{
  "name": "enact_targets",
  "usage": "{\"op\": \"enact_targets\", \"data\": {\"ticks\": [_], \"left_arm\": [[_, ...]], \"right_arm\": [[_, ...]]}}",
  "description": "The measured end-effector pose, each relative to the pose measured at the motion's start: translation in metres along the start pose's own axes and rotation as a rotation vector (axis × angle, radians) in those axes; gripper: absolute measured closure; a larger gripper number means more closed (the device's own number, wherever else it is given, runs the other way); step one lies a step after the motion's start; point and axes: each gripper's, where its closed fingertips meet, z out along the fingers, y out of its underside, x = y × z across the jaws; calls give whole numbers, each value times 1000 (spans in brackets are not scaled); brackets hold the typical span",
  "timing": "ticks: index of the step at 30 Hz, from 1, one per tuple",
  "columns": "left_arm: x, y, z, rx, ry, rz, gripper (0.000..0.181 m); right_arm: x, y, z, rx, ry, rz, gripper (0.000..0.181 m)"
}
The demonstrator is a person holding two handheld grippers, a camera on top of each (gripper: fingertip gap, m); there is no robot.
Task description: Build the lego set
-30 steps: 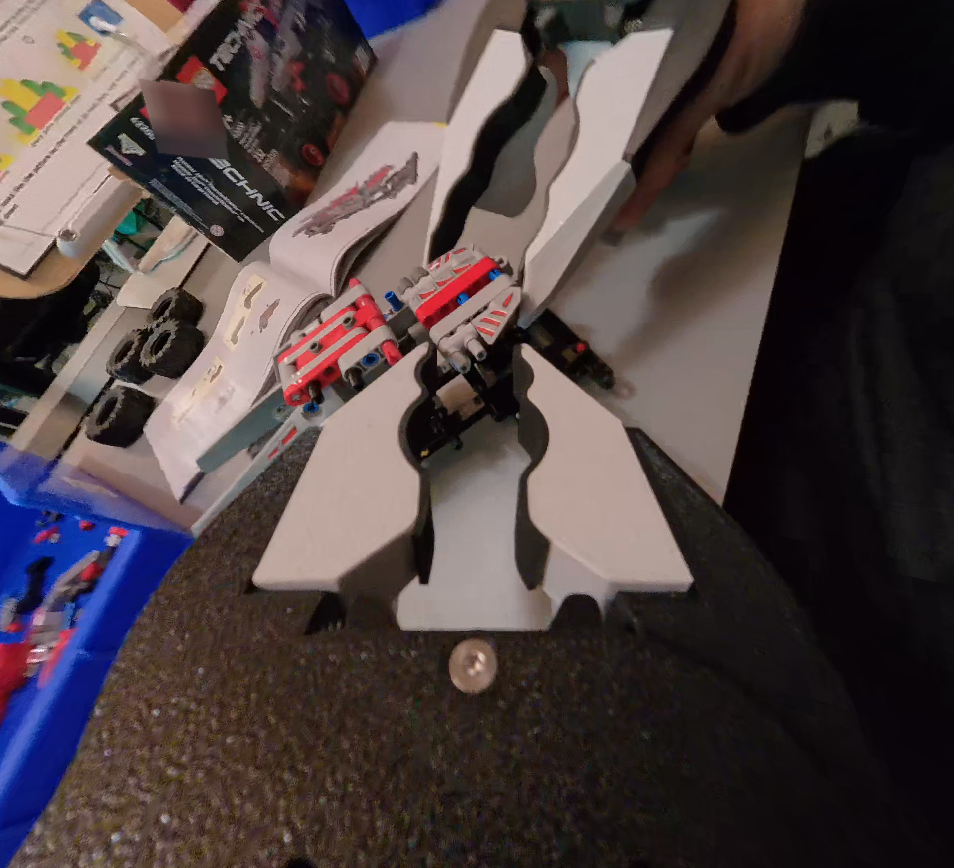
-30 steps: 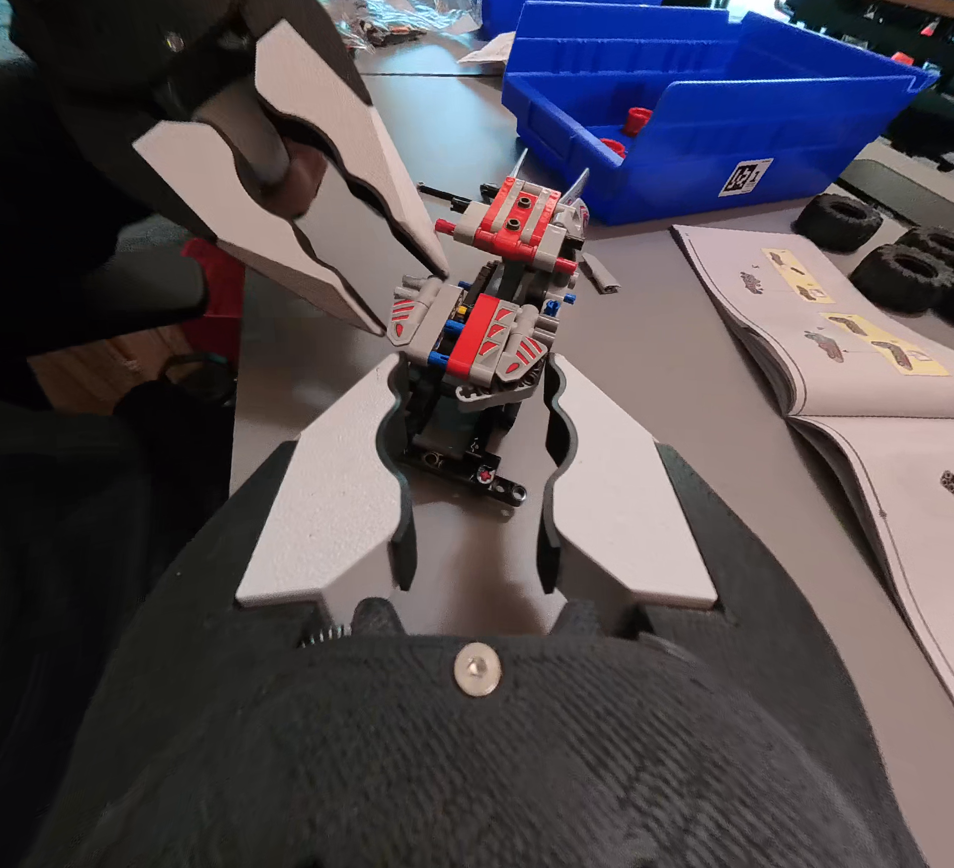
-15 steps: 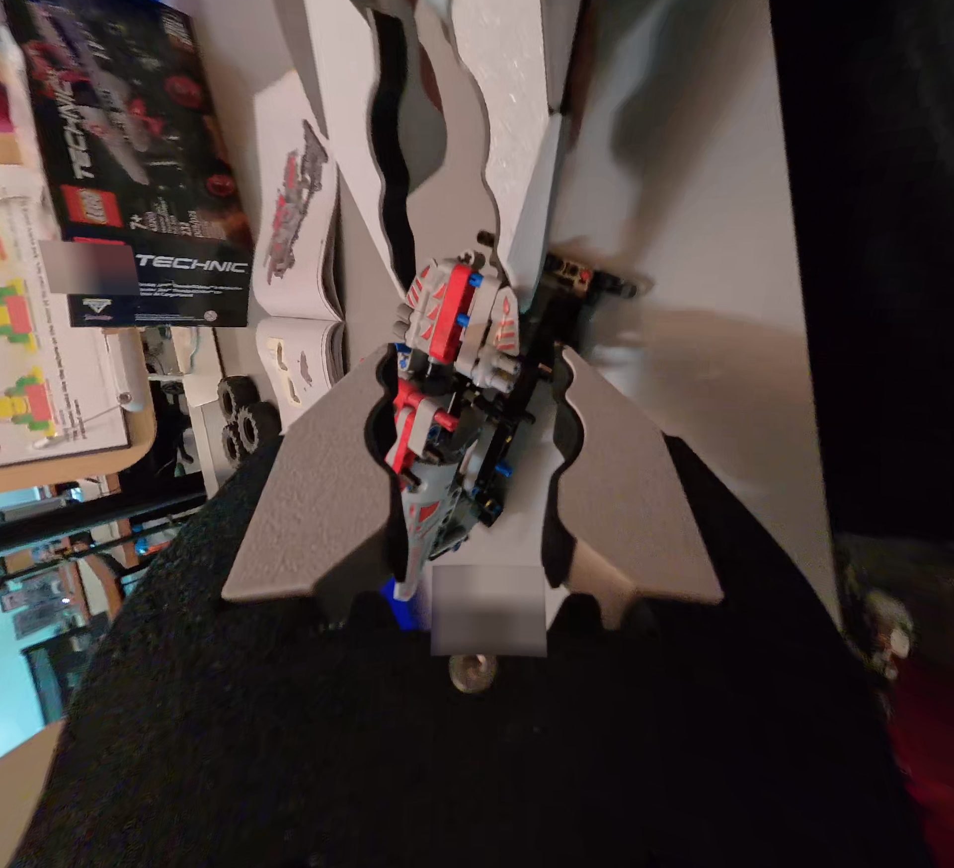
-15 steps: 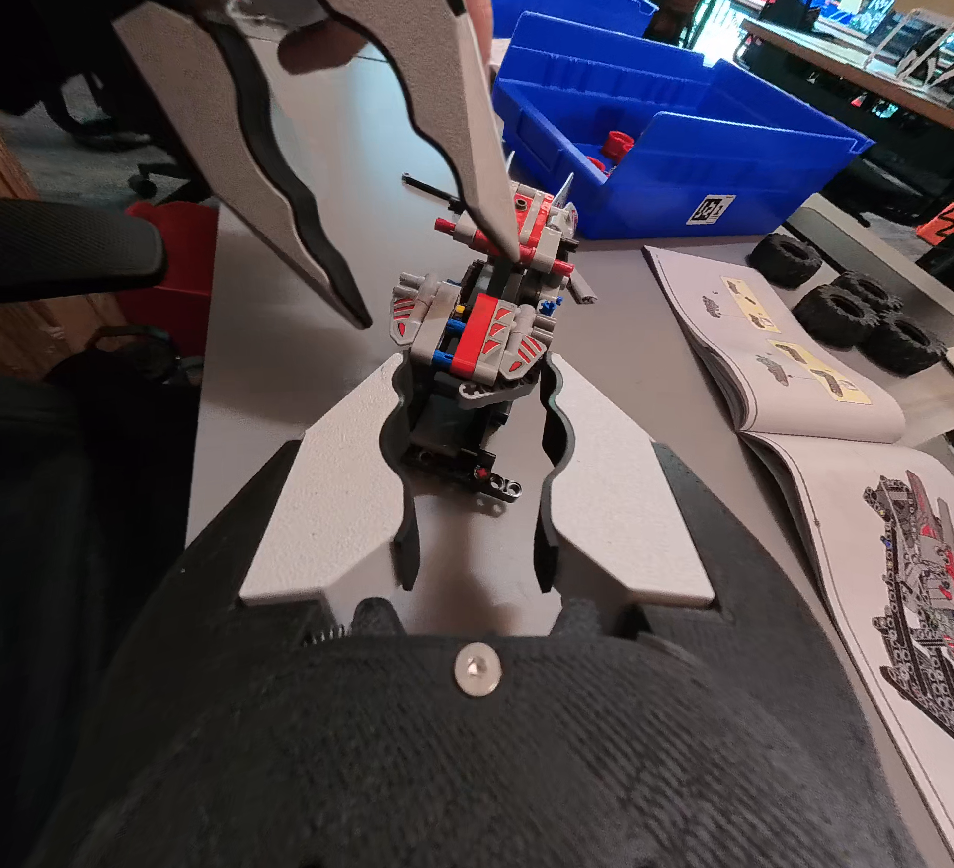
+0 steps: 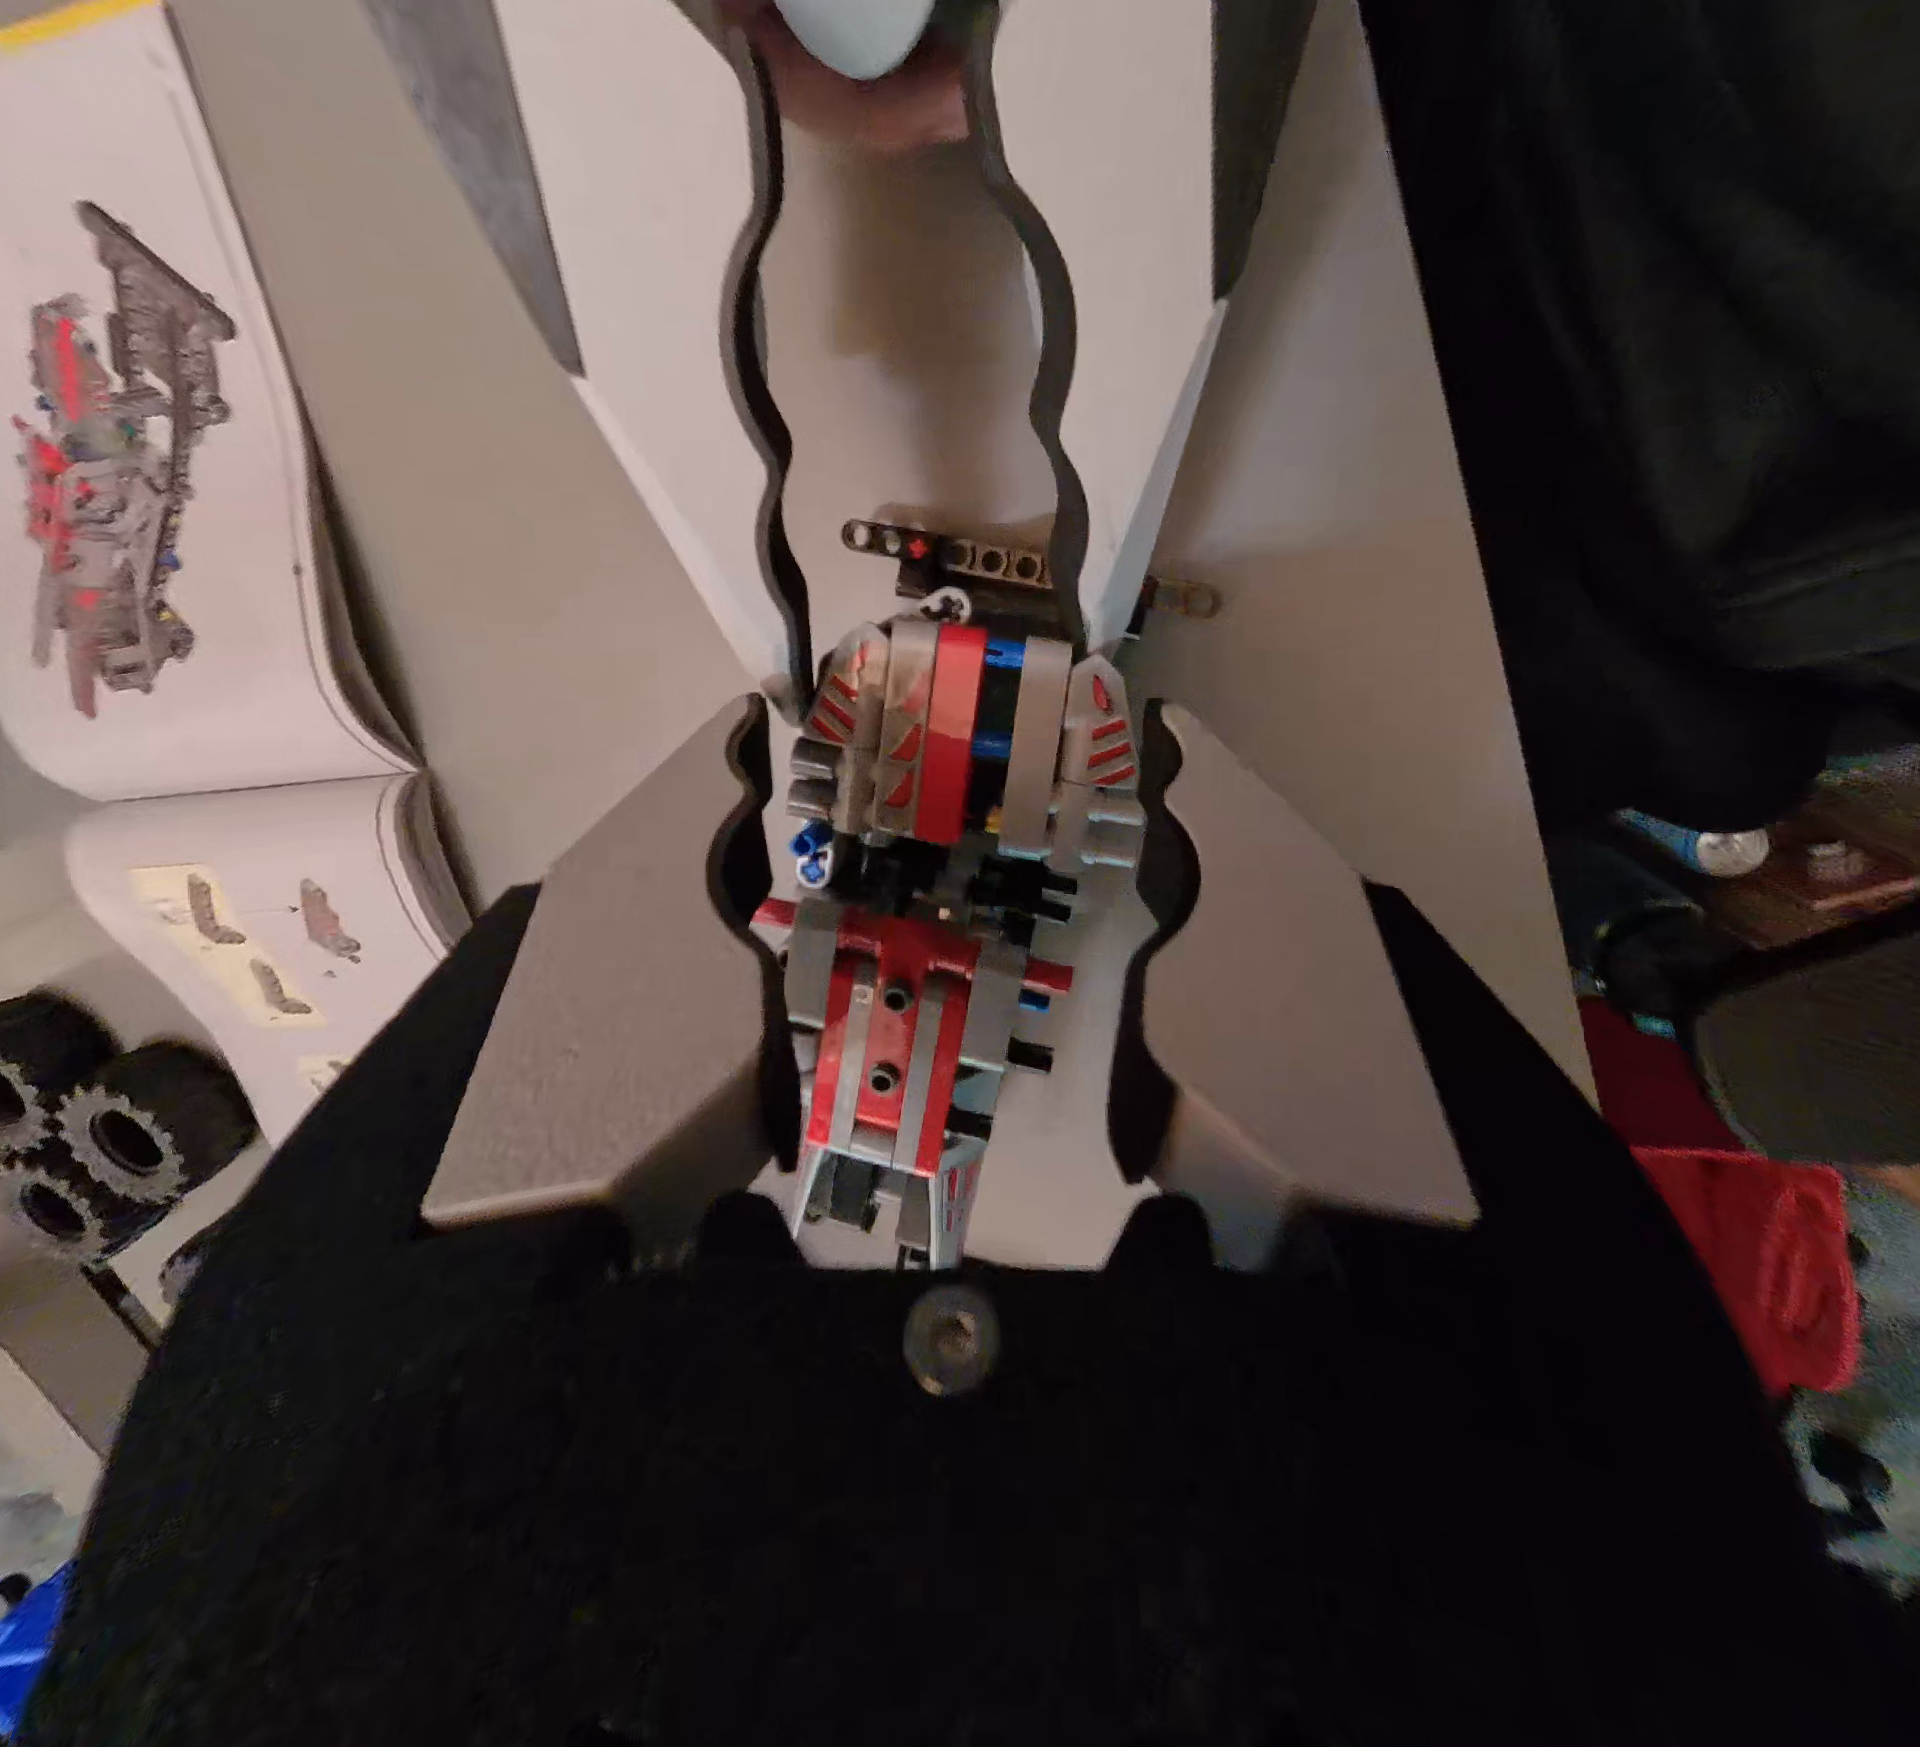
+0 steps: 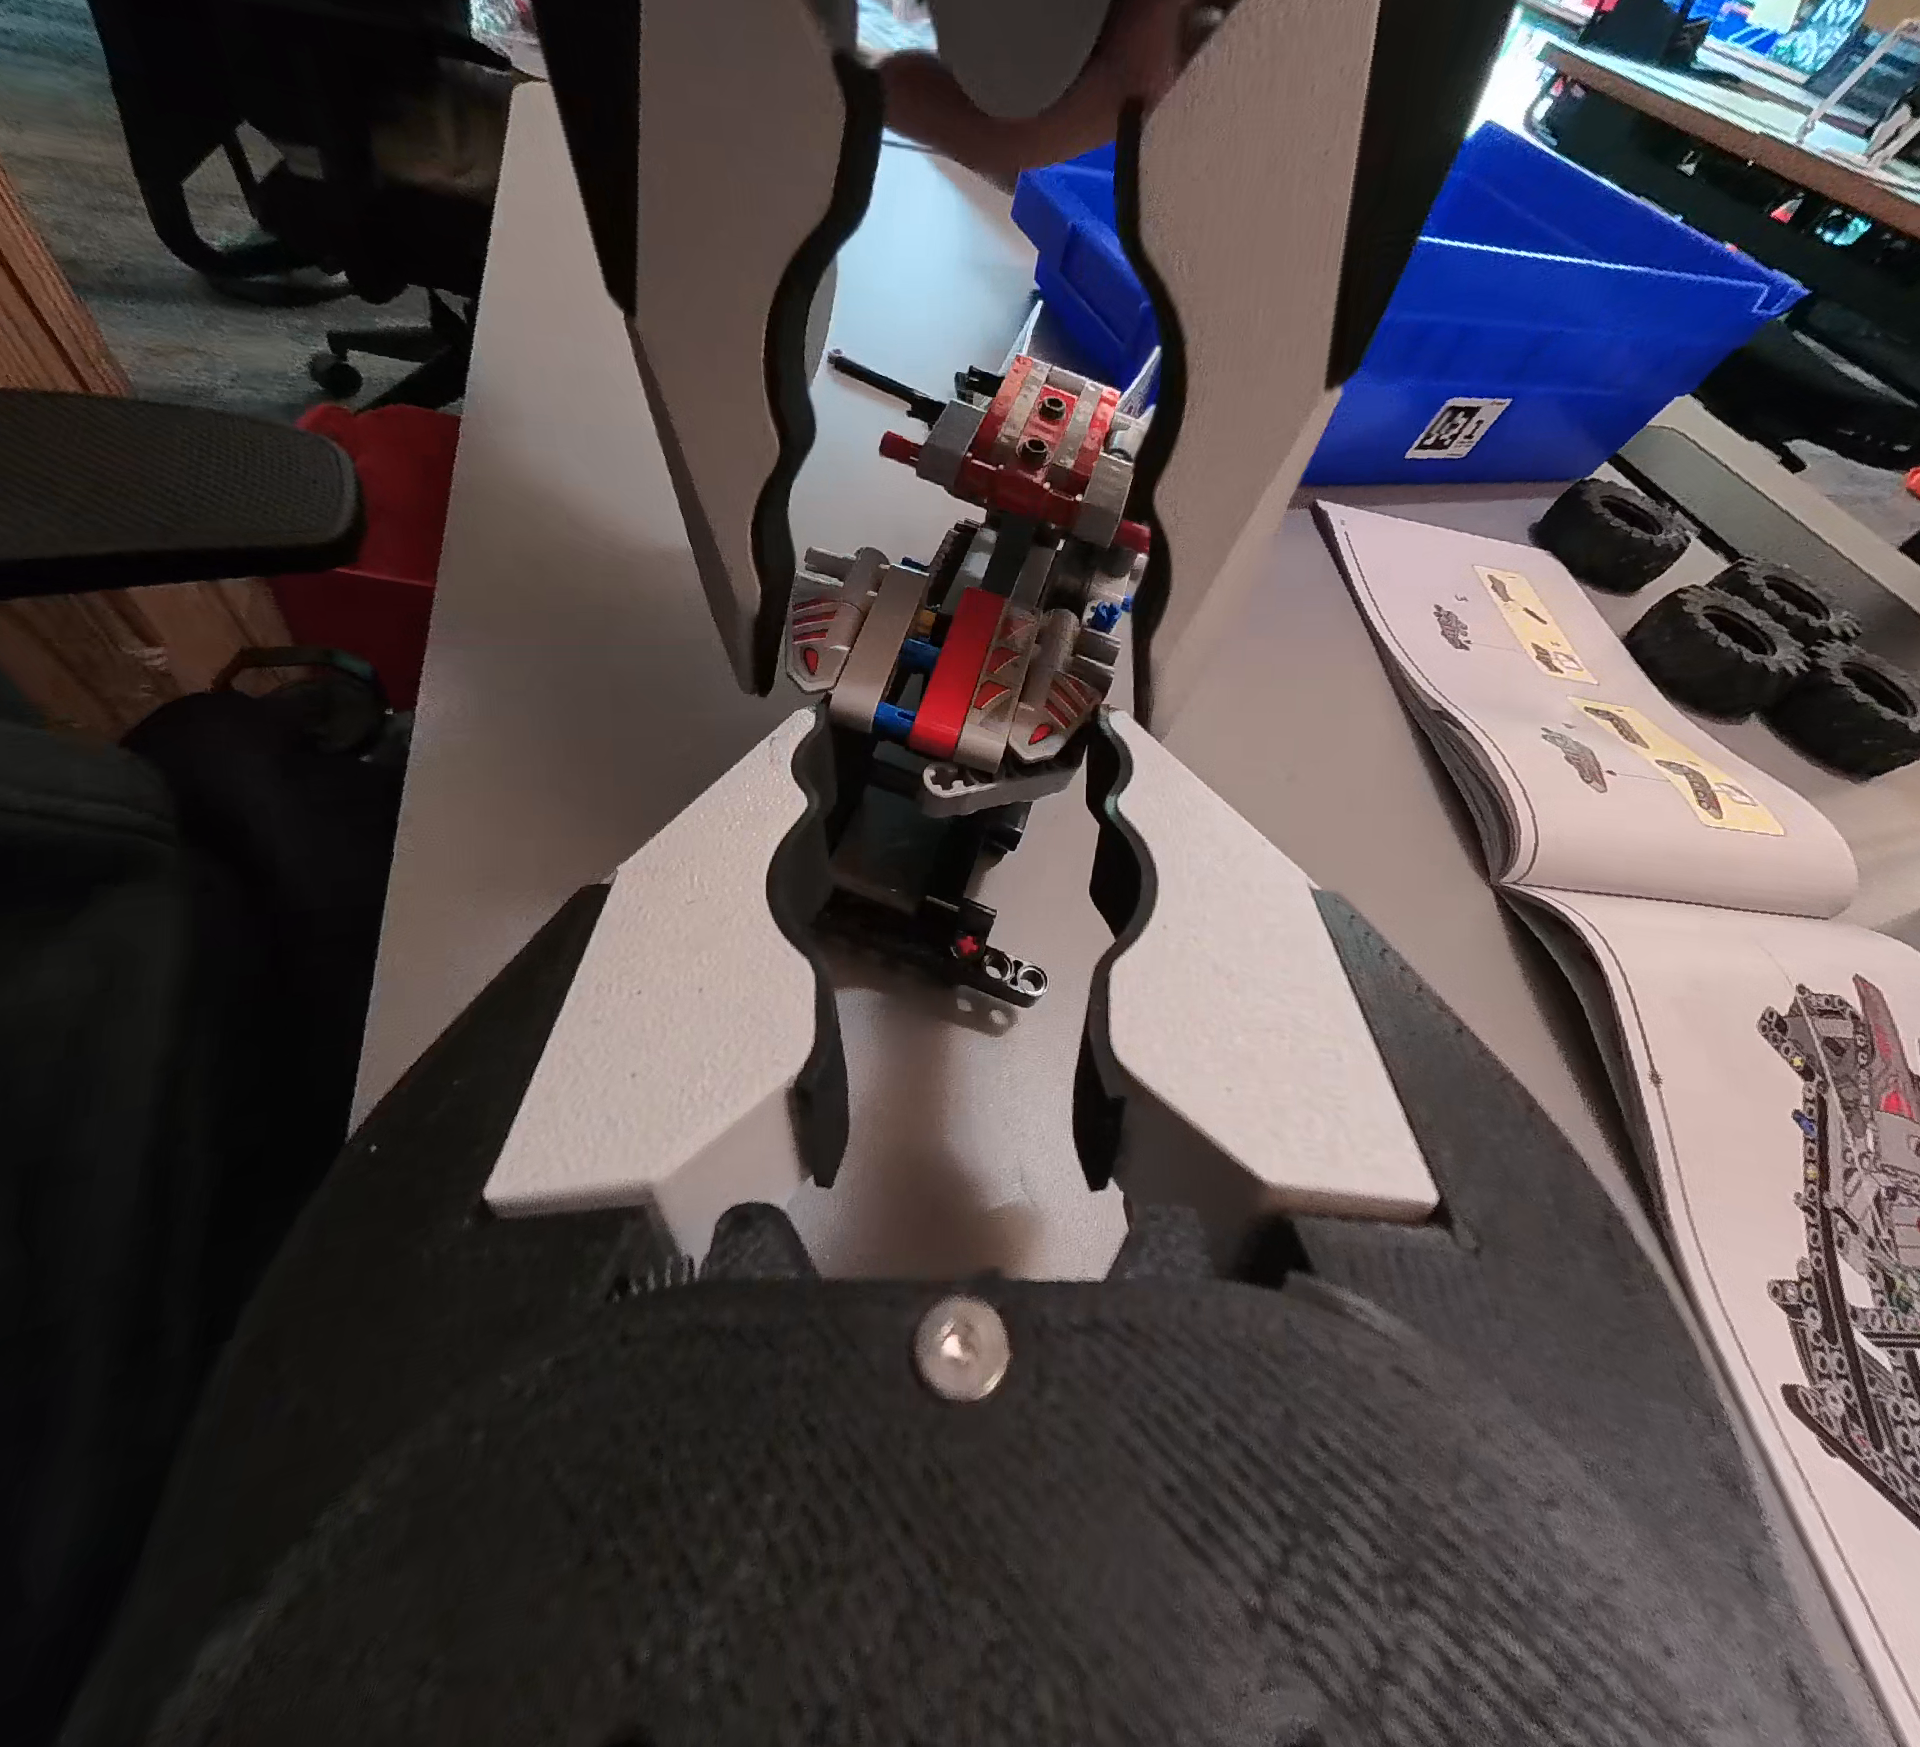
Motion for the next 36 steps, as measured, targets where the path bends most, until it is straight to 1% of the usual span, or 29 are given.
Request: {"op": "enact_targets", "data": {"ticks": [3,14,20,29,33,36], "left_arm": [[1,7,6,-59,10,21,112],[-1,7,5,-29,30,-1,114],[-1,6,6,-20,16,-9,115],[-3,8,5,-66,26,5,115],[-2,7,5,-31,38,-10,115],[-2,5,6,-4,19,-21,114]], "right_arm": [[1,0,0,-1,-7,12,134],[4,0,1,-5,39,5,135],[4,1,1,-14,56,-13,135],[5,1,3,-19,70,5,137],[5,1,3,-21,69,3,137],[4,1,1,-12,34,14,136]]}}
